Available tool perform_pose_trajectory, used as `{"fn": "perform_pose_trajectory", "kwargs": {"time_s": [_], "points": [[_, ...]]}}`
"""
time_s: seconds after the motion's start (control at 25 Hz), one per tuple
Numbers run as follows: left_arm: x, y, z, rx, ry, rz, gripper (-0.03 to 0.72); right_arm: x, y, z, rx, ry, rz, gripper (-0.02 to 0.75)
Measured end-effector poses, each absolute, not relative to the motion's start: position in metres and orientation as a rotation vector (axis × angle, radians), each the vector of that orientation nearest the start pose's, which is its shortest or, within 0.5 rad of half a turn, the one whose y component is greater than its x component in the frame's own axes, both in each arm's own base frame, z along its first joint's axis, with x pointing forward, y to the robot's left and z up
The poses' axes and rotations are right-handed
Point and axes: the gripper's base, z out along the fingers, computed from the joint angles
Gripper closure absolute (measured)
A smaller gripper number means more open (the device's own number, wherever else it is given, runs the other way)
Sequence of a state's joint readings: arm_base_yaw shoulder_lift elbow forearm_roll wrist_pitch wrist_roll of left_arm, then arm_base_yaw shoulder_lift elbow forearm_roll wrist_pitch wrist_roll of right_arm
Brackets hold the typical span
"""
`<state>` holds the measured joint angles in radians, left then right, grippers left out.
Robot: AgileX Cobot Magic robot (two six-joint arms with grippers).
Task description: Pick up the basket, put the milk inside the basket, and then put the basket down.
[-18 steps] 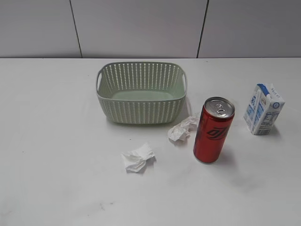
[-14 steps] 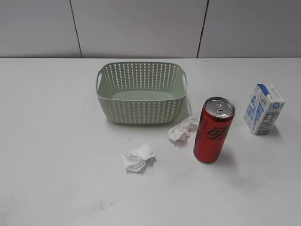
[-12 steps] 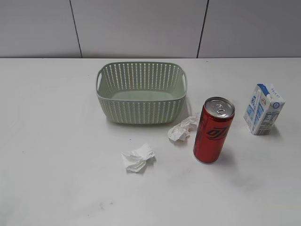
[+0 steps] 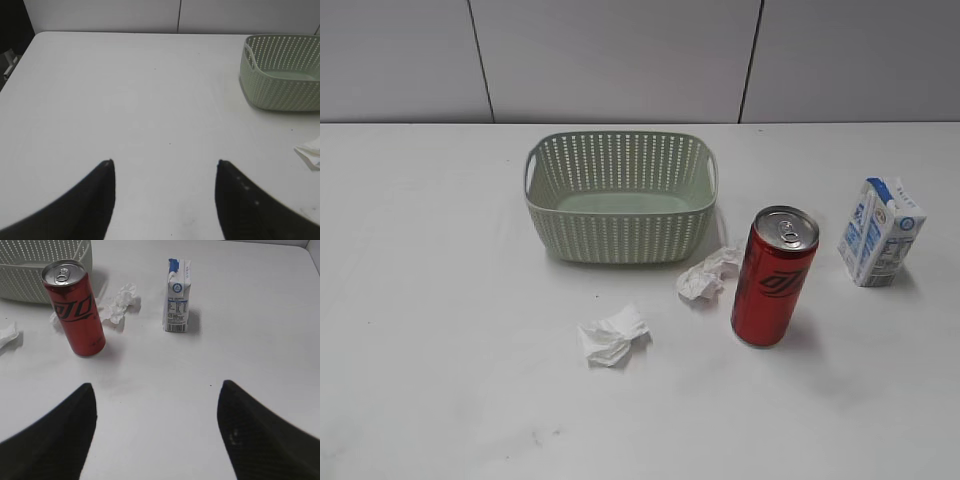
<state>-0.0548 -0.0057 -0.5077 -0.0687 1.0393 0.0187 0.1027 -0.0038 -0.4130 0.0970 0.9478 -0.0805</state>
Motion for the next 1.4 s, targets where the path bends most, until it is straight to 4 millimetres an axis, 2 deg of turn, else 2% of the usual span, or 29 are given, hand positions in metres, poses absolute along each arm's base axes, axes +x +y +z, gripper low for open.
{"fn": "perform_pose_trajectory", "kwargs": {"time_s": [0.36, 0.56, 0.68, 0.8, 0.96, 1.2, 1.4], "points": [[-0.006, -0.005, 0.283, 0.076, 1.997, -0.105, 0.208, 0.008, 0.008, 0.262, -0.178, 2.005, 0.129, 0.148], [0.0, -0.005, 0.299, 0.068, 1.905, -0.106, 0.208, 0.008, 0.008, 0.262, -0.178, 2.005, 0.129, 0.148], [0.014, -0.006, 0.309, 0.061, 1.887, -0.114, 0.208, 0.008, 0.008, 0.262, -0.178, 2.005, 0.129, 0.148], [0.035, -0.008, 0.32, 0.051, 1.899, -0.132, 0.208, 0.008, 0.008, 0.262, -0.178, 2.005, 0.129, 0.148], [0.073, -0.011, 0.333, 0.034, 1.961, -0.153, 0.208, 0.008, 0.008, 0.262, -0.177, 2.005, 0.129, 0.148], [0.144, -0.015, 0.346, 0.02, 2.12, -0.163, 0.208, 0.008, 0.008, 0.262, -0.177, 2.005, 0.129, 0.148], [0.205, -0.023, 0.349, 0.018, 2.227, -0.219, 0.208, 0.008, 0.008, 0.262, -0.177, 2.005, 0.129, 0.148]]}}
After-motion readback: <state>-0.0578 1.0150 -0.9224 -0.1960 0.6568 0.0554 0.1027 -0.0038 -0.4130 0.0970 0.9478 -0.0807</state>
